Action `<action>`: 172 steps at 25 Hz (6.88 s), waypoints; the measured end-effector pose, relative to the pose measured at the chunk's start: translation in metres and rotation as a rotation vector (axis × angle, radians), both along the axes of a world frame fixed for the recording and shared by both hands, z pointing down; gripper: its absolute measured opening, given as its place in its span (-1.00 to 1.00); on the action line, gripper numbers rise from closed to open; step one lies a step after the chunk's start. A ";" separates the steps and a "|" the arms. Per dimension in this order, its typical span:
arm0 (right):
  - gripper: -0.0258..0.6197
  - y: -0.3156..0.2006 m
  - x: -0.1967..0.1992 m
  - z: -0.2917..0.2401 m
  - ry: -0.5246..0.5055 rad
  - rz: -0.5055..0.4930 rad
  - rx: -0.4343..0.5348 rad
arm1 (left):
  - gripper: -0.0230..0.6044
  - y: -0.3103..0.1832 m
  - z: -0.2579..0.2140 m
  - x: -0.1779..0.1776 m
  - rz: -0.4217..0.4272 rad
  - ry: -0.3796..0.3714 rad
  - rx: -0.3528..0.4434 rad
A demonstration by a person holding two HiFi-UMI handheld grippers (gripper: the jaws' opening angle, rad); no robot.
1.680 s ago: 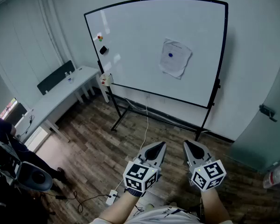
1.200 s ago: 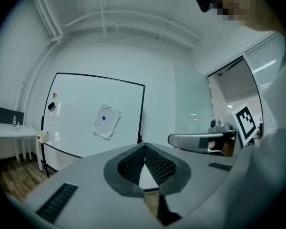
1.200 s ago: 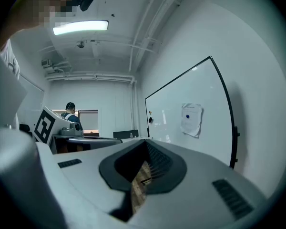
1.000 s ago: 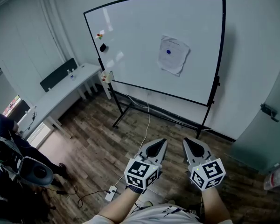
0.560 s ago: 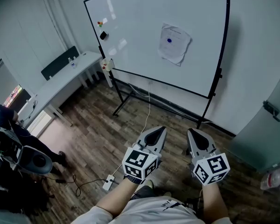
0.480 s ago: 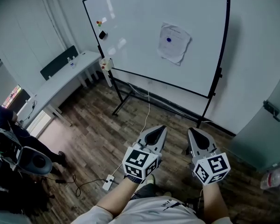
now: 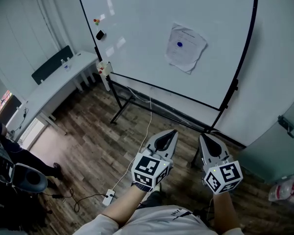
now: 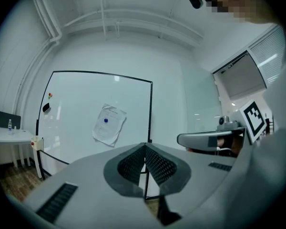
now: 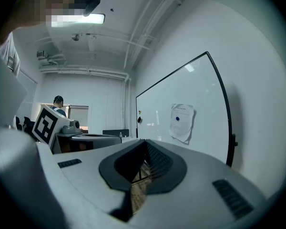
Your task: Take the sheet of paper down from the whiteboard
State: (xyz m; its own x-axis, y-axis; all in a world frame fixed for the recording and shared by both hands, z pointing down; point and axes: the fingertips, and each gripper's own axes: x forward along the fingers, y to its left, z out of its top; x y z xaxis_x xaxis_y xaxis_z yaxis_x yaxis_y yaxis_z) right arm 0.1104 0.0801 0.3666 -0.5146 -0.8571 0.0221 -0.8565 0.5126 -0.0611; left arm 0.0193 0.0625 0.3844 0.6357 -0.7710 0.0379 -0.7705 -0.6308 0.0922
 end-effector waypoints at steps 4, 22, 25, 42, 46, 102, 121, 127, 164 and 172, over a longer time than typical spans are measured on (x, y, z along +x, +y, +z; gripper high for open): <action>-0.88 -0.053 -0.019 0.000 -0.007 0.025 -0.005 | -0.89 -0.054 -0.002 -0.020 0.014 -0.019 0.017; -0.88 -0.227 -0.014 0.005 -0.016 0.175 -0.014 | -0.89 -0.233 0.013 -0.021 0.104 -0.053 0.030; -0.88 -0.259 -0.003 0.005 -0.016 0.172 -0.001 | -0.89 -0.261 0.003 -0.011 0.086 -0.059 0.055; -0.87 -0.411 0.052 0.014 -0.011 0.054 -0.011 | -0.88 -0.416 -0.021 0.039 -0.093 -0.089 0.114; -0.87 -0.431 0.055 0.013 -0.008 0.070 -0.006 | -0.88 -0.442 -0.025 0.036 -0.123 -0.090 0.131; -0.88 -0.474 0.070 0.006 -0.031 0.171 -0.036 | -0.50 -0.500 -0.045 0.040 -0.148 -0.099 0.213; -0.88 -0.446 0.033 0.064 -0.004 -0.044 -0.125 | -0.50 -0.410 0.020 -0.023 -0.285 -0.125 0.054; -0.88 -0.424 0.023 0.063 0.034 -0.008 -0.121 | -0.50 -0.393 0.023 -0.031 -0.230 -0.106 0.052; -0.88 -0.347 -0.072 0.045 0.053 0.041 -0.173 | -0.50 -0.333 0.021 -0.126 -0.134 -0.036 0.030; -0.88 -0.346 -0.073 0.041 0.049 0.037 -0.167 | -0.50 -0.334 0.016 -0.125 -0.132 -0.040 0.034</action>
